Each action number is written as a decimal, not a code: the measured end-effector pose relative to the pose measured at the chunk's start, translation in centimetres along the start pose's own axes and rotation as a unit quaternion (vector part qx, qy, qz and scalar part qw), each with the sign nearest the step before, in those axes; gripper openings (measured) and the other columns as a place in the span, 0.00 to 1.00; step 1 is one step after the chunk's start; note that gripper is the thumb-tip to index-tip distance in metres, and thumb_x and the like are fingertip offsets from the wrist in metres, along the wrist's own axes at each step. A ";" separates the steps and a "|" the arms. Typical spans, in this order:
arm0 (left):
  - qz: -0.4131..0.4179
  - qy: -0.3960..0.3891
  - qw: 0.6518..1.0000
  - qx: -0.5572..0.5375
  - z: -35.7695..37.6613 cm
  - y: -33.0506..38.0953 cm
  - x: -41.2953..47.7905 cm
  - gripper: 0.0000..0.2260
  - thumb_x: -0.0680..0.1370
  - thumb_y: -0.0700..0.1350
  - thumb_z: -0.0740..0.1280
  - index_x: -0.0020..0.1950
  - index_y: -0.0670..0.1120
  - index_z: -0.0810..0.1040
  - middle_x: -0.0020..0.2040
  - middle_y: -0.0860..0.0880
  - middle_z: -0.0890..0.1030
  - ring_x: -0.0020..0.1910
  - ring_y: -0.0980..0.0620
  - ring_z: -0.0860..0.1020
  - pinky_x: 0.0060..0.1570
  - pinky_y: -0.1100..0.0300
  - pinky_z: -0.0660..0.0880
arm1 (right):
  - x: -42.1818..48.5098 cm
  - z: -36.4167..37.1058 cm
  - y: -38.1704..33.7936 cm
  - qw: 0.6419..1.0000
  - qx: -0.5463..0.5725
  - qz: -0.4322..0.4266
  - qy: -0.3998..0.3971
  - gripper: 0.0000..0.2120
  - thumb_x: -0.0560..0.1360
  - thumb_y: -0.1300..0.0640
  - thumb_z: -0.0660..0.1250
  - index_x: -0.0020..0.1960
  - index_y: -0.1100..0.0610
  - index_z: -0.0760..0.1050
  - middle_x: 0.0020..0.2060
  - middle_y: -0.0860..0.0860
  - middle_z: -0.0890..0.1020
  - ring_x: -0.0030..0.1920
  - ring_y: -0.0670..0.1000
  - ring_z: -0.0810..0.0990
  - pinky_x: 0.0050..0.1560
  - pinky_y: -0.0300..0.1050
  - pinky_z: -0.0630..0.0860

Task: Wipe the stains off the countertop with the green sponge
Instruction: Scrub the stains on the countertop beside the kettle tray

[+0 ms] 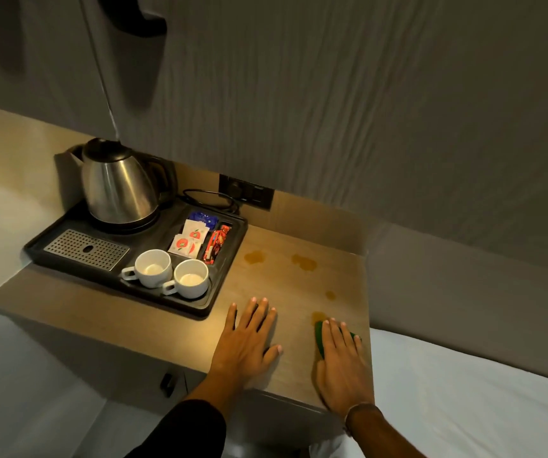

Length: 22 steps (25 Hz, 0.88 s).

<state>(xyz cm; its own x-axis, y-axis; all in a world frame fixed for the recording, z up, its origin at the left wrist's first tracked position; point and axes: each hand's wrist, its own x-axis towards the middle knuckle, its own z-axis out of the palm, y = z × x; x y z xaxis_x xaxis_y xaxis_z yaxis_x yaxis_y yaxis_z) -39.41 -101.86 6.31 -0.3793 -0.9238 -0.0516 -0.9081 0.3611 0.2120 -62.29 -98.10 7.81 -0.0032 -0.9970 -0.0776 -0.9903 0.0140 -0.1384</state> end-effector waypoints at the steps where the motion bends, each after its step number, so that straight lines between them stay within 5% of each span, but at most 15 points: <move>1: 0.000 -0.005 1.000 -0.008 0.3 -0.4 0.1 0.35 0.84 0.67 0.49 0.86 0.50 0.46 0.87 0.45 0.46 0.85 0.42 0.42 0.80 0.33 0.39 | -0.1 0.3 0.0 1.000 0.002 0.001 0.004 0.35 0.82 0.43 0.54 0.83 0.51 0.44 0.83 0.49 0.49 0.83 0.55 0.47 0.81 0.57 0.42; 4: -0.003 0.003 0.999 -0.034 0.7 -0.6 -0.1 0.35 0.83 0.68 0.48 0.86 0.53 0.46 0.88 0.47 0.47 0.85 0.44 0.41 0.80 0.32 0.38 | -0.3 0.7 0.6 0.999 0.031 -0.012 0.016 0.37 0.80 0.33 0.50 0.83 0.48 0.46 0.81 0.43 0.47 0.83 0.53 0.46 0.81 0.58 0.41; 8: -0.015 0.019 0.999 -0.038 1.2 -0.5 -0.1 0.34 0.83 0.68 0.48 0.85 0.54 0.47 0.88 0.48 0.47 0.85 0.45 0.42 0.80 0.30 0.41 | -0.4 0.9 1.1 0.996 0.069 -0.041 0.040 0.29 0.84 0.41 0.50 0.82 0.50 0.54 0.81 0.47 0.58 0.82 0.52 0.52 0.81 0.62 0.51; 12: -0.007 0.040 0.998 -0.047 1.9 -0.9 -0.1 0.33 0.83 0.68 0.49 0.85 0.54 0.50 0.88 0.48 0.50 0.85 0.45 0.44 0.80 0.30 0.44 | -2.4 1.5 4.2 0.989 0.078 -0.129 0.013 0.27 0.83 0.41 0.48 0.81 0.44 0.53 0.81 0.43 0.58 0.82 0.49 0.55 0.80 0.63 0.54; 16: -0.004 0.060 0.997 -0.051 2.5 -1.1 0.3 0.33 0.83 0.68 0.50 0.85 0.55 0.51 0.87 0.49 0.50 0.85 0.45 0.45 0.80 0.30 0.44 | 4.8 -0.3 3.1 0.991 0.116 -0.053 0.047 0.25 0.85 0.53 0.58 0.81 0.51 0.59 0.80 0.50 0.64 0.81 0.51 0.57 0.81 0.61 0.52; 22: -0.009 0.062 0.996 -0.059 2.7 -1.1 0.1 0.34 0.83 0.69 0.48 0.85 0.56 0.48 0.87 0.50 0.46 0.85 0.46 0.41 0.80 0.32 0.41 | 1.2 1.0 5.6 0.978 0.076 -0.193 0.037 0.27 0.83 0.44 0.53 0.82 0.39 0.54 0.82 0.38 0.56 0.81 0.43 0.52 0.81 0.57 0.51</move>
<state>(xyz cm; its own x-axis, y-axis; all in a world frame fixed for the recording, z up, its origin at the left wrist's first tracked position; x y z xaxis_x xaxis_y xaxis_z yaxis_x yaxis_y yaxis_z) -38.92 -102.00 3.45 -0.3328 -0.9409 0.0625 -0.8841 0.3343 0.3265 -67.66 -99.13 5.99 0.3505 -0.9330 0.0811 -0.8876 -0.3586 -0.2891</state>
